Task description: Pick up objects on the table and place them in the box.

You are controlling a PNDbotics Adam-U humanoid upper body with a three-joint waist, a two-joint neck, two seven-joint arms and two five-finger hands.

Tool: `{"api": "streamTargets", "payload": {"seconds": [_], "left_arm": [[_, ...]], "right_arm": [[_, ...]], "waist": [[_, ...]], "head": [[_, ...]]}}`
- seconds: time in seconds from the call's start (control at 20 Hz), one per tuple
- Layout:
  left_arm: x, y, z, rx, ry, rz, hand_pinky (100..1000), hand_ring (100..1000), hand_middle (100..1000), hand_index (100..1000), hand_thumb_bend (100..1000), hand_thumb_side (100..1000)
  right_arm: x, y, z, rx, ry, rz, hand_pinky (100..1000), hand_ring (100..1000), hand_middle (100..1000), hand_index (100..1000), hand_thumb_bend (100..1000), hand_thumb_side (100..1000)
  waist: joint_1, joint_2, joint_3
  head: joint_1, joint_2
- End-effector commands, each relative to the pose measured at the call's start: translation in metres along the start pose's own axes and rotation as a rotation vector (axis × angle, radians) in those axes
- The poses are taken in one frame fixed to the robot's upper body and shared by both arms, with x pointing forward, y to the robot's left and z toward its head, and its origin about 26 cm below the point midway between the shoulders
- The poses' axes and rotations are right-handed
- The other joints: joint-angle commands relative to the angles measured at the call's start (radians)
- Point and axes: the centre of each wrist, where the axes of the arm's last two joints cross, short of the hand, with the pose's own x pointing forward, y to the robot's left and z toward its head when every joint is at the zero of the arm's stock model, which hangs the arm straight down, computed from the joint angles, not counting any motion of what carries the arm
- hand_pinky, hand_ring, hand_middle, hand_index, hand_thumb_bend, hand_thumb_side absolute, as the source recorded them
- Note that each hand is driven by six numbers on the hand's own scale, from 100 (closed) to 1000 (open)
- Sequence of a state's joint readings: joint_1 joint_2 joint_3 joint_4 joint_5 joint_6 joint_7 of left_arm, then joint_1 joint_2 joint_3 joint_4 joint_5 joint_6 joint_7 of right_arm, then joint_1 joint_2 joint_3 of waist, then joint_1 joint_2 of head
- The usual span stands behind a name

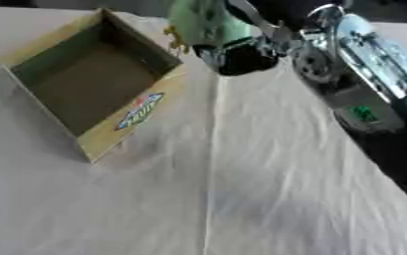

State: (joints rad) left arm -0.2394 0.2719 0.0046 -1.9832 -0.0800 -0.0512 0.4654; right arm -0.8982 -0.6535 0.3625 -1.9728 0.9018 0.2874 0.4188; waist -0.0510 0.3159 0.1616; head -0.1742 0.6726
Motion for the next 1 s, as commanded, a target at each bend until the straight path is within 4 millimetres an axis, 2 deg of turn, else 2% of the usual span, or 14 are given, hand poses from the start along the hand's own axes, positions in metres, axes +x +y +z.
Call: {"api": "streamTargets", "payload": {"seconds": [0.05, 0.25, 0.4, 0.7, 1.0], "left_arm": [[0.007, 0.001, -0.006, 0.001, -0.034, 0.009, 355, 567, 727, 852, 100, 760], [0.008, -0.001, -0.006, 0.004, -0.037, 0.017, 355, 567, 728, 853, 100, 759], [0.009, -0.003, -0.007, -0.002, -0.039, 0.028, 356, 568, 728, 853, 100, 757], [0.011, -0.007, -0.01, 0.013, -0.061, 0.059, 359, 568, 733, 852, 100, 746], [0.015, -0.01, -0.015, 0.073, -0.113, 0.108, 355, 562, 727, 849, 100, 729]], "right_arm": [[0.015, -0.015, -0.035, -0.043, 0.012, 0.009, 863, 803, 547, 745, 100, 267], [0.037, -0.005, -0.079, -0.074, 0.032, 0.004, 862, 799, 544, 744, 100, 252], [0.056, 0.01, -0.101, -0.094, 0.042, -0.002, 861, 796, 540, 742, 100, 245], [0.086, 0.045, -0.124, -0.095, 0.056, 0.011, 860, 797, 541, 741, 100, 233], [0.099, 0.085, -0.135, -0.038, 0.074, 0.043, 860, 799, 543, 741, 100, 233]], "waist": [[0.005, -0.01, -0.002], [0.01, -0.006, 0.005], [0.015, -0.005, 0.012], [0.016, -0.001, 0.029], [0.012, 0.005, 0.056]], "head": [[0.001, -0.018], [-0.007, -0.017], [-0.021, -0.013], [-0.055, -0.01], [-0.076, -0.011]]}}
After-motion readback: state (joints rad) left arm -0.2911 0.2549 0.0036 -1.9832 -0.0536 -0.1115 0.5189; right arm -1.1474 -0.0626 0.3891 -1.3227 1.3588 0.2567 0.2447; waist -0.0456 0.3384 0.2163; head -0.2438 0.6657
